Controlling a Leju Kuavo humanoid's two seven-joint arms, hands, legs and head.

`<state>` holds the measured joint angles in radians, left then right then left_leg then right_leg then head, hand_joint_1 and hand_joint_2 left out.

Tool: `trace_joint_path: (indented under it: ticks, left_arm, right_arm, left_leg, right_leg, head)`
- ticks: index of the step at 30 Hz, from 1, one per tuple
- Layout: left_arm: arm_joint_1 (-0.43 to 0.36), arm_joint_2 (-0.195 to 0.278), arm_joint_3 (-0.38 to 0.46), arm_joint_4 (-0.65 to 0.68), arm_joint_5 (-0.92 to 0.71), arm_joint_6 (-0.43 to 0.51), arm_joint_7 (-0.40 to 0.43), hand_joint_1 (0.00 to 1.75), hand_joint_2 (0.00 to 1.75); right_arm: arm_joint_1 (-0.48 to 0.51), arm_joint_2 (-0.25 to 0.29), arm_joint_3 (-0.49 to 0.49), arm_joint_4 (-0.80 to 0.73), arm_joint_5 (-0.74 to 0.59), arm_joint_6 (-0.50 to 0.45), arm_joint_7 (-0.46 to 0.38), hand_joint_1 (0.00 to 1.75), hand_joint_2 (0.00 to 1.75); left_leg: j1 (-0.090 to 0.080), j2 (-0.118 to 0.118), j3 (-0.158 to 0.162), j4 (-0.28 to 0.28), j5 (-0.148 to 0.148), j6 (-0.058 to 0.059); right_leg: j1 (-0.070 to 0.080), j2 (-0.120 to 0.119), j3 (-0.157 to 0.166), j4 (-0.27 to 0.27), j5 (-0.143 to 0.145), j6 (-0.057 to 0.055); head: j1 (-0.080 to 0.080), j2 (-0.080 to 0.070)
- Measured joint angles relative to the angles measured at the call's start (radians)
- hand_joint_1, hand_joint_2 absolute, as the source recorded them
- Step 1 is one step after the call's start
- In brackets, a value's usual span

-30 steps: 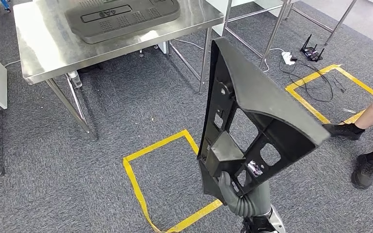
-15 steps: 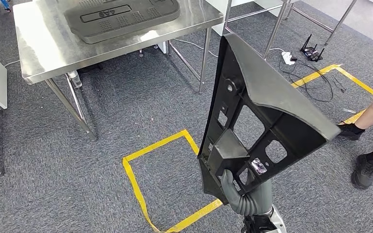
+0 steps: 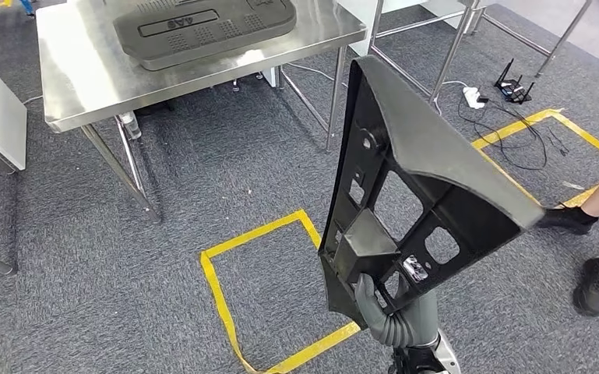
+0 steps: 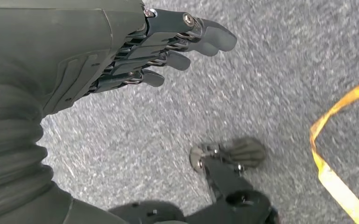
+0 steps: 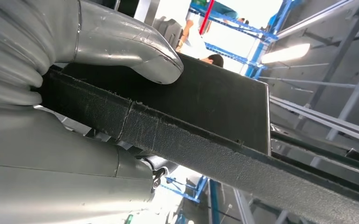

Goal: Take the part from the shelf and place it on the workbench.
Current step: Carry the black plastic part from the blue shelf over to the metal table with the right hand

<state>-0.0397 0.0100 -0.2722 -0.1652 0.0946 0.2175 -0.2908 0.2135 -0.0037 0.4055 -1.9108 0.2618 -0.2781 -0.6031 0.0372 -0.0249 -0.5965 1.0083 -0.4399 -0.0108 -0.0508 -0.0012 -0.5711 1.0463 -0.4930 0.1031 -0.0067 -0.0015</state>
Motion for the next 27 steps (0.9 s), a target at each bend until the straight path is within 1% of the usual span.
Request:
trace_joint_path:
  ticks: [1, 2, 3, 4, 5, 6, 7, 8, 9, 10, 11, 12, 14, 15, 16, 17, 18, 20, 21, 22, 23, 24, 25, 26, 27]
  left_arm:
    - [0.0, 0.002, 0.0, 0.0, 0.0, -0.001, 0.003, 0.0, 1.75]
    - [0.001, 0.003, 0.0, 0.0, 0.001, -0.001, 0.011, 0.0, 1.75]
    - [0.001, 0.003, 0.0, 0.0, 0.002, -0.001, 0.024, 0.0, 1.75]
    - [0.002, 0.003, 0.0, 0.0, 0.002, -0.002, 0.042, 0.0, 1.75]
    - [0.002, 0.003, 0.0, 0.0, 0.002, -0.004, 0.065, 0.0, 1.75]
    - [0.002, 0.003, 0.0, 0.0, 0.002, -0.008, 0.087, 0.0, 1.75]
    - [0.002, 0.004, 0.0, 0.0, 0.002, -0.014, 0.108, 0.0, 1.75]
    - [0.002, 0.004, 0.0, 0.0, 0.002, -0.02, 0.125, 0.0, 1.75]
    - [0.002, 0.005, 0.0, 0.0, 0.002, -0.027, 0.137, 0.0, 1.75]
    - [0.004, 0.006, 0.0, 0.0, 0.002, -0.032, 0.147, 0.0, 1.75]
    - [0.005, 0.006, 0.0, 0.0, 0.002, -0.034, 0.152, 0.0, 1.75]
    - [0.005, 0.007, 0.0, 0.0, 0.002, -0.036, 0.155, 0.0, 1.75]
    - [0.006, 0.01, 0.0, 0.0, 0.002, -0.036, 0.157, 0.0, 1.75]
    - [0.006, 0.012, 0.0, 0.001, 0.002, -0.036, 0.158, 0.0, 1.75]
    - [0.004, 0.013, 0.0, 0.001, 0.002, -0.036, 0.159, 0.0, 1.75]
    - [0.003, 0.014, 0.0, 0.001, 0.002, -0.036, 0.16, 0.0, 1.75]
    - [0.002, 0.015, 0.0, 0.002, 0.002, -0.039, 0.162, 0.0, 1.75]
    - [0.002, 0.014, 0.0, 0.001, 0.003, -0.051, 0.178, 0.0, 1.75]
    - [0.002, 0.014, 0.0, 0.001, 0.004, -0.059, 0.187, 0.0, 1.75]
    - [0.002, 0.013, 0.0, 0.001, 0.004, -0.065, 0.195, 0.0, 1.75]
    - [0.002, 0.013, 0.0, 0.001, 0.004, -0.067, 0.199, 0.0, 1.75]
    - [0.001, 0.014, 0.0, 0.001, 0.004, -0.068, 0.202, 0.0, 1.75]
    - [0.001, 0.014, 0.0, 0.001, 0.004, -0.069, 0.204, 0.0, 1.75]
    - [0.001, 0.014, 0.0, 0.001, 0.004, -0.069, 0.206, 0.0, 1.75]
    - [0.001, 0.014, 0.0, 0.001, 0.004, -0.069, 0.206, 0.0, 1.75]
  right_arm:
    - [0.0, 0.0, 0.0, 0.001, 0.0, 0.001, 0.0, 1.75, 1.75]
    - [0.0, 0.001, -0.001, 0.001, 0.001, 0.002, -0.001, 1.75, 1.75]
    - [0.001, 0.002, -0.002, 0.001, 0.001, 0.004, -0.001, 1.75, 1.75]
    - [0.0, 0.002, -0.002, 0.001, 0.002, 0.008, 0.0, 1.75, 1.75]
    - [0.0, 0.004, -0.003, 0.002, 0.003, 0.012, 0.001, 1.75, 1.75]
    - [-0.001, 0.005, -0.003, 0.002, 0.005, 0.017, 0.002, 1.75, 1.75]
    - [-0.002, 0.007, -0.003, 0.002, 0.006, 0.021, 0.003, 1.75, 1.75]
    - [-0.004, 0.008, -0.003, 0.002, 0.008, 0.024, 0.005, 1.75, 1.75]
    - [-0.005, 0.009, -0.003, 0.004, 0.01, 0.027, 0.006, 1.75, 1.75]
    - [-0.006, 0.009, -0.003, 0.005, 0.011, 0.028, 0.008, 1.75, 1.75]
    - [-0.007, 0.009, -0.003, 0.007, 0.012, 0.029, 0.008, 1.75, 1.75]
    - [-0.008, 0.01, -0.003, 0.009, 0.012, 0.031, 0.009, 1.75, 1.75]
    - [-0.011, 0.012, -0.003, 0.01, 0.012, 0.032, 0.01, 1.75, 1.75]
    - [-0.013, 0.013, -0.003, 0.01, 0.012, 0.033, 0.01, 1.75, 1.75]
    - [-0.015, 0.014, -0.004, 0.01, 0.012, 0.033, 0.01, 1.75, 1.75]
    - [-0.016, 0.014, -0.004, 0.011, 0.012, 0.033, 0.01, 1.75, 1.75]
    - [-0.017, 0.015, -0.004, 0.011, 0.012, 0.033, 0.01, 1.75, 1.75]
    - [-0.022, 0.015, -0.003, 0.011, 0.014, 0.037, 0.013, 1.75, 1.75]
    - [-0.026, 0.015, -0.003, 0.012, 0.015, 0.04, 0.015, 1.75, 1.75]
    - [-0.031, 0.015, -0.002, 0.013, 0.016, 0.042, 0.017, 1.75, 1.75]
    - [-0.035, 0.015, -0.002, 0.015, 0.017, 0.044, 0.018, 1.75, 1.75]
    - [-0.038, 0.014, -0.002, 0.017, 0.017, 0.044, 0.019, 1.75, 1.75]
    - [-0.039, 0.014, -0.002, 0.02, 0.017, 0.045, 0.02, 1.75, 1.75]
    - [-0.039, 0.014, -0.002, 0.023, 0.017, 0.045, 0.021, 1.75, 1.75]
    - [-0.039, 0.013, -0.002, 0.026, 0.017, 0.045, 0.022, 1.75, 1.75]
  left_leg:
    - [-0.001, -0.002, -0.001, 0.004, -0.003, -0.01]
    - [-0.002, -0.003, -0.001, 0.004, -0.003, -0.016]
    - [0.0, -0.003, 0.0, 0.003, -0.001, -0.02]
    - [0.002, -0.002, 0.001, 0.001, -0.001, -0.023]
    - [0.004, 0.004, -0.003, 0.014, -0.009, -0.024]
    - [0.004, 0.01, -0.015, 0.042, -0.025, -0.025]
    - [0.003, 0.016, -0.039, 0.096, -0.053, -0.024]
    - [0.001, 0.02, -0.074, 0.167, -0.086, -0.023]
    - [-0.001, 0.02, -0.11, 0.238, -0.113, -0.021]
    - [-0.002, 0.02, -0.14, 0.293, -0.128, -0.018]
    - [-0.004, 0.02, -0.152, 0.31, -0.122, -0.013]
    - [-0.007, 0.02, -0.144, 0.287, -0.097, -0.006]
    - [-0.016, 0.021, -0.086, 0.162, -0.026, 0.012]
    - [-0.021, 0.022, -0.058, 0.102, -0.004, 0.019]
    - [-0.026, 0.024, -0.04, 0.062, 0.005, 0.022]
    - [-0.031, 0.024, -0.034, 0.046, 0.001, 0.023]
    - [-0.034, 0.024, -0.035, 0.04, -0.001, 0.022]
    - [-0.033, 0.021, -0.031, 0.029, 0.0, 0.024]
    - [-0.031, 0.02, -0.027, 0.023, 0.001, 0.027]
    - [-0.028, 0.02, -0.024, 0.018, 0.002, 0.031]
    - [-0.028, 0.019, -0.022, 0.017, 0.001, 0.033]
    - [-0.028, 0.018, -0.022, 0.017, -0.001, 0.036]
    - [-0.029, 0.016, -0.021, 0.017, -0.002, 0.038]
    - [-0.029, 0.014, -0.02, 0.017, -0.004, 0.039]
    - [-0.029, 0.012, -0.018, 0.017, -0.005, 0.039]
  right_leg:
    - [-0.001, 0.001, 0.014, -0.026, 0.009, -0.007]
    - [0.001, 0.003, 0.015, -0.027, 0.009, -0.02]
    - [0.003, 0.003, 0.017, -0.027, 0.01, -0.034]
    - [0.004, 0.003, 0.016, -0.026, 0.011, -0.043]
    - [0.005, 0.002, 0.018, -0.026, 0.012, -0.05]
    - [0.006, 0.002, 0.019, -0.026, 0.012, -0.056]
    - [0.008, 0.001, 0.021, -0.027, 0.011, -0.061]
    - [0.011, 0.001, 0.023, -0.027, 0.009, -0.065]
    - [0.016, 0.0, 0.024, -0.027, 0.007, -0.069]
    - [0.02, -0.001, 0.027, -0.026, 0.004, -0.073]
    - [0.024, -0.001, 0.031, -0.026, 0.001, -0.077]
    - [0.028, -0.002, 0.037, -0.026, -0.003, -0.081]
    - [0.032, -0.001, 0.048, -0.027, -0.011, -0.086]
    - [0.036, -0.001, 0.052, -0.026, -0.016, -0.085]
    - [0.038, -0.001, 0.052, -0.026, -0.019, -0.082]
    - [0.039, -0.002, 0.05, -0.027, -0.021, -0.078]
    - [0.039, -0.003, 0.051, -0.028, -0.021, -0.074]
    - [0.038, -0.005, 0.046, -0.026, -0.027, -0.066]
    - [0.038, -0.005, 0.037, -0.008, -0.036, -0.064]
    - [0.039, -0.004, 0.014, 0.032, -0.053, -0.065]
    - [0.038, -0.003, -0.02, 0.095, -0.075, -0.067]
    - [0.038, -0.002, -0.062, 0.166, -0.098, -0.069]
    - [0.038, -0.002, -0.1, 0.227, -0.112, -0.068]
    - [0.037, -0.002, -0.124, 0.255, -0.111, -0.063]
    - [0.037, -0.002, -0.127, 0.24, -0.093, -0.055]
  head:
    - [0.002, 0.0]
    - [0.002, 0.0]
    - [0.002, 0.0]
    - [0.0, 0.0]
    - [-0.001, 0.0]
    - [-0.002, 0.0]
    - [-0.003, 0.0]
    - [-0.004, 0.0]
    - [-0.004, 0.0]
    - [-0.004, 0.0]
    - [-0.003, 0.0]
    - [-0.003, 0.0]
    - [-0.003, 0.0]
    - [-0.002, 0.0]
    - [-0.002, 0.0]
    - [-0.002, 0.0]
    - [-0.003, 0.0]
    - [-0.002, 0.0]
    - [-0.001, 0.0]
    - [0.001, 0.0]
    - [0.002, 0.0]
    - [0.003, 0.0]
    - [0.004, 0.0]
    - [0.004, 0.0]
    - [0.004, 0.0]
